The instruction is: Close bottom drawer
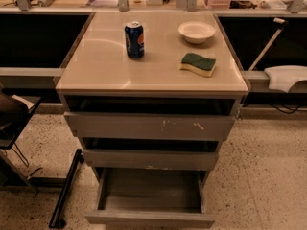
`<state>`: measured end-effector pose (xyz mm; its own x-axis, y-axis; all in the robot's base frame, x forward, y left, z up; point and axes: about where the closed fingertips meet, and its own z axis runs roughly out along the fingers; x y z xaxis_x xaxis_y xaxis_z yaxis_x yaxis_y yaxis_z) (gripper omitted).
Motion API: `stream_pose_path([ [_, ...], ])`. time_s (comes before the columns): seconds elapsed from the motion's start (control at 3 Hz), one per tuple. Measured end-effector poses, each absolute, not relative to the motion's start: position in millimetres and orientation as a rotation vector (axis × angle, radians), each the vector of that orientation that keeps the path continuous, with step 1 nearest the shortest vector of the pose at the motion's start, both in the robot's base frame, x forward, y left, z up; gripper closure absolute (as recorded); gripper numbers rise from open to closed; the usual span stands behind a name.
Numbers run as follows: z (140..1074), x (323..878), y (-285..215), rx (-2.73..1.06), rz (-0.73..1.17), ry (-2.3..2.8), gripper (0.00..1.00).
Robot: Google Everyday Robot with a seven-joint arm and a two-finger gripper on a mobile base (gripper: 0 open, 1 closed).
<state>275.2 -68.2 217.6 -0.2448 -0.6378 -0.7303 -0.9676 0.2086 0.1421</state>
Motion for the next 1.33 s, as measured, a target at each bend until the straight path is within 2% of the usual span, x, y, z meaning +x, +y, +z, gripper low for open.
stream_pose_path([
  [0.33,218,275,-68,-1.484,0.817,1.961,0.0],
  [1.0,165,308,-124,-1.265,0.861,2.08,0.0],
  [1.33,145,345,-155,-1.173,0.822,2.118,0.0],
])
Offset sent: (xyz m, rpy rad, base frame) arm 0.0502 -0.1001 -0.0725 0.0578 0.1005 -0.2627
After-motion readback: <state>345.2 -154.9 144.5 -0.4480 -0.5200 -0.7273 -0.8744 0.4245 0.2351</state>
